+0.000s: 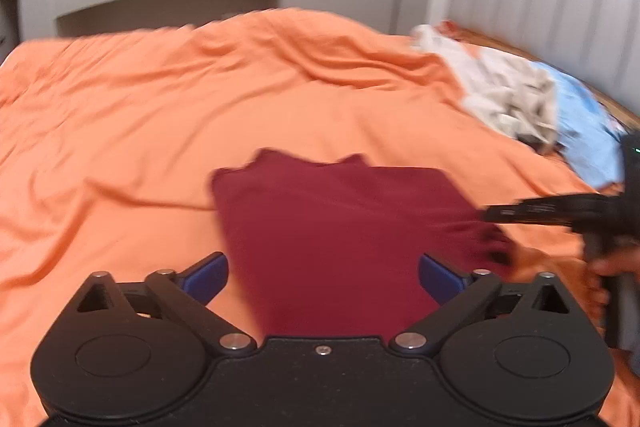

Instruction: Fold small clothes

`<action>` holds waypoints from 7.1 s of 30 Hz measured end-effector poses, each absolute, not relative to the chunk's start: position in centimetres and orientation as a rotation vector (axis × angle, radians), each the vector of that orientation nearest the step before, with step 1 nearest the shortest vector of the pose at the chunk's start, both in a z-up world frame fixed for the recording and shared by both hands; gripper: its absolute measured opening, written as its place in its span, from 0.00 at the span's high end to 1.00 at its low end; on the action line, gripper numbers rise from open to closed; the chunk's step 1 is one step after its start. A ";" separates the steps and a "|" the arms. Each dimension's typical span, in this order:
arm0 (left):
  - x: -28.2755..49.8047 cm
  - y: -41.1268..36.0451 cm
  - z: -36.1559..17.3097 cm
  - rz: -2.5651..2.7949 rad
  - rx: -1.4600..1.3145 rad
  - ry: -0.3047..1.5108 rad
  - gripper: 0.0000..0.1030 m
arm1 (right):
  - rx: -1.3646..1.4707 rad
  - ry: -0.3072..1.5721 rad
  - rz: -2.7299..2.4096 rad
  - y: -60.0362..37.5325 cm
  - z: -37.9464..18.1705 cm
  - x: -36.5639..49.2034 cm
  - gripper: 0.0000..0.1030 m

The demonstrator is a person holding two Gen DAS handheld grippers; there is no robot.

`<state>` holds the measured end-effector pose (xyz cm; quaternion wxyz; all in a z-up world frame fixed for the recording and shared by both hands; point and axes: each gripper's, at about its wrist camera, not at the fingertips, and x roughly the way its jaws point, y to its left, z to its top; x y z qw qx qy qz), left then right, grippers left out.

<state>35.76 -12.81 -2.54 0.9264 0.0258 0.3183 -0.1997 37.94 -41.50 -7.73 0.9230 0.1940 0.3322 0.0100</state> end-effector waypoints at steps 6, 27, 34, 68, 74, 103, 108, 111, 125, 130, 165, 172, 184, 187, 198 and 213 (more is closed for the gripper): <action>39.6 -8.0 -4.4 -0.363 -0.089 0.717 0.01 | 0.450 0.648 0.055 -41.9 -8.1 38.3 0.34; 43.1 -5.5 -9.8 -0.425 -0.383 0.903 0.07 | 0.513 0.760 0.116 -40.0 -11.6 40.3 0.40; 43.0 -5.8 -9.9 -0.471 -0.410 0.895 0.30 | 0.349 0.728 0.108 -37.8 -10.6 39.8 0.51; 41.4 -7.1 -7.0 -0.512 -0.313 0.794 0.75 | -0.323 0.449 0.040 -28.5 -7.1 35.5 0.81; 40.7 -6.7 -6.4 -0.512 -0.305 0.781 0.75 | -0.486 0.370 0.053 -25.1 -6.7 34.2 0.82; 39.5 -4.1 -4.6 -0.451 -0.308 0.752 0.77 | -0.101 0.591 0.048 -28.2 -5.8 37.1 0.84; 39.9 -4.5 -5.3 -0.448 -0.279 0.771 0.77 | 0.067 0.705 0.029 -31.4 -6.4 38.3 0.74; 40.0 -4.9 -5.8 -0.436 -0.250 0.781 0.77 | 0.095 0.715 0.011 -32.5 -6.7 38.1 0.55; 40.2 -5.3 -6.2 -0.424 -0.232 0.785 0.77 | 0.320 0.782 0.061 -34.7 -8.9 40.0 0.76; 39.7 -6.0 -5.4 -0.415 -0.184 0.748 0.77 | 0.180 0.642 0.070 -32.7 -6.9 38.5 0.82; 39.9 -1.8 -4.9 -0.202 0.138 0.738 0.75 | 0.069 0.628 0.208 -25.2 -8.0 41.4 0.81; 39.5 -2.1 -4.9 -0.184 0.149 0.730 0.71 | 0.066 0.624 0.193 -25.5 -7.9 41.2 0.75; 38.5 -2.8 -3.8 -0.105 0.171 0.698 0.23 | 0.055 0.584 0.141 -26.2 -6.8 39.9 0.37; 38.5 -2.3 -3.5 -0.098 0.135 0.696 0.14 | 0.063 0.564 0.133 -26.5 -6.3 39.6 0.26; 36.8 -2.8 -1.9 -0.046 0.154 0.621 0.01 | 0.050 0.470 0.110 -26.3 -4.3 37.6 0.00; 31.2 -1.1 -0.2 -0.038 0.105 0.513 0.01 | 0.003 0.319 0.116 -25.9 -1.0 31.4 0.00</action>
